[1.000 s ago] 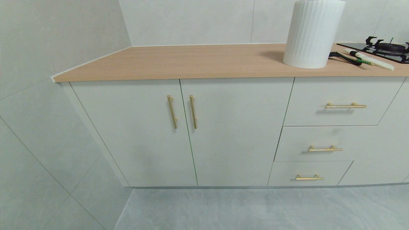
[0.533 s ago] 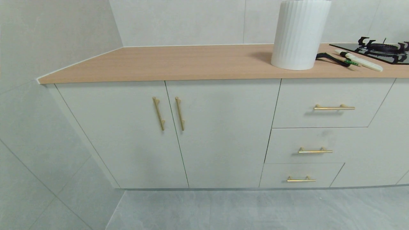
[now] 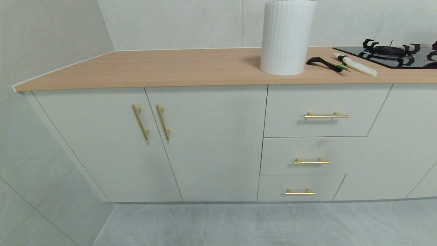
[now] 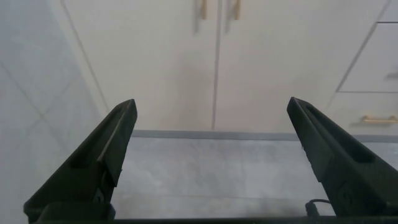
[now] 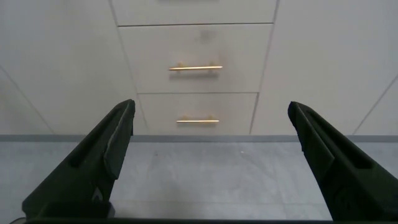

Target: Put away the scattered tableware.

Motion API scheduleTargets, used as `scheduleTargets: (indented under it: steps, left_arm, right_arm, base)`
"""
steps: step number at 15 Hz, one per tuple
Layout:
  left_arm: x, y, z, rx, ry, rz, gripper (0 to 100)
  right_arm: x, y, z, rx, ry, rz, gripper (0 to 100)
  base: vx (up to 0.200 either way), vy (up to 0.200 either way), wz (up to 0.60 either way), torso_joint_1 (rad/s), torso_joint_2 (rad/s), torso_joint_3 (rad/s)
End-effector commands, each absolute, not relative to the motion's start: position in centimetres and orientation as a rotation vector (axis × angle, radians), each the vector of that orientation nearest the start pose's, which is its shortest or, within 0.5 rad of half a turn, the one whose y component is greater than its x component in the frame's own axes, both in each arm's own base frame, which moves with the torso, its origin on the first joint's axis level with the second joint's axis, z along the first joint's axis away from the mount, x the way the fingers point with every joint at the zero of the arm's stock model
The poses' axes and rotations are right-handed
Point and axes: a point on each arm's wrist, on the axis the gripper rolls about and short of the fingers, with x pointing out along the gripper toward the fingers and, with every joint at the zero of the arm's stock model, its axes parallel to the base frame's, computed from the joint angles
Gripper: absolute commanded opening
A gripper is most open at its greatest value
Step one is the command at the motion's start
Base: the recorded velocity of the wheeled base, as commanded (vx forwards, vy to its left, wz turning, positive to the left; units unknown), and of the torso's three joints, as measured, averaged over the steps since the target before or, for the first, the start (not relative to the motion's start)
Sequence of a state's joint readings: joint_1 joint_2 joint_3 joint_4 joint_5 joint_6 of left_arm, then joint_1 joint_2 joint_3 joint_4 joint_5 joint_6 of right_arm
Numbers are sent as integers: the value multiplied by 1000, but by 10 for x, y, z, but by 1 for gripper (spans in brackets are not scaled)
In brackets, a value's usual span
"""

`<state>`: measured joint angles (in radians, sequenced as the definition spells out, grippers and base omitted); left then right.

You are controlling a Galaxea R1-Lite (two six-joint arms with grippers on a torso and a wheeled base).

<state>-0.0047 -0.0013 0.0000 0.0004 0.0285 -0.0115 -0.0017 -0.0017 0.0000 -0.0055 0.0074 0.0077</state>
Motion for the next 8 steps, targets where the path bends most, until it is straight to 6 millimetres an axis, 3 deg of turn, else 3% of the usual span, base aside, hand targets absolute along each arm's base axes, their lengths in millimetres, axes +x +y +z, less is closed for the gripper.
scheduleTargets:
  steps: [1, 7, 8]
  left_arm:
    - [-23, 1, 75, -12, 0, 25, 100]
    - [-23, 1, 75, -12, 0, 25, 100]
    - [-23, 1, 75, -12, 0, 25, 100]
  right_arm:
    - [-23, 0, 76, 8, -6, 6, 100]
    - [-23, 0, 76, 9, -6, 6, 100]
    - [-23, 0, 76, 9, -6, 6, 100]
  base:
    - [0, 0, 0, 0, 0, 0]
    - [0, 0, 0, 0, 0, 0]
    - [200, 0, 0, 2, 7, 7]
